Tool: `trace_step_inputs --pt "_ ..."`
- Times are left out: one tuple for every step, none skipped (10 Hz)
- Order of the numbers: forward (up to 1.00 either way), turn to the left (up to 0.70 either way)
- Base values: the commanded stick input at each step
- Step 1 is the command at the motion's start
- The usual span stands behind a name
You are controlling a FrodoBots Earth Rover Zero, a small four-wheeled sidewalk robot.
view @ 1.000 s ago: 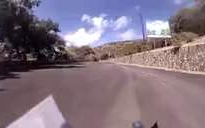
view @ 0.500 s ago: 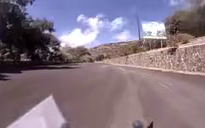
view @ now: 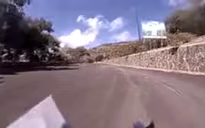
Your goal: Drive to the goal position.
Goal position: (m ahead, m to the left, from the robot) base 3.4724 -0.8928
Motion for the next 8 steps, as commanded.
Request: trace_step_inputs --pt "0.5 0.0" --pt "0.5 0.0" --pt "0.5 0.0" --pt "0.5 0.0" --pt "0.5 0.0" --pt "0.5 0.0" --pt "0.5 0.0" --pt "0.5 0.0"
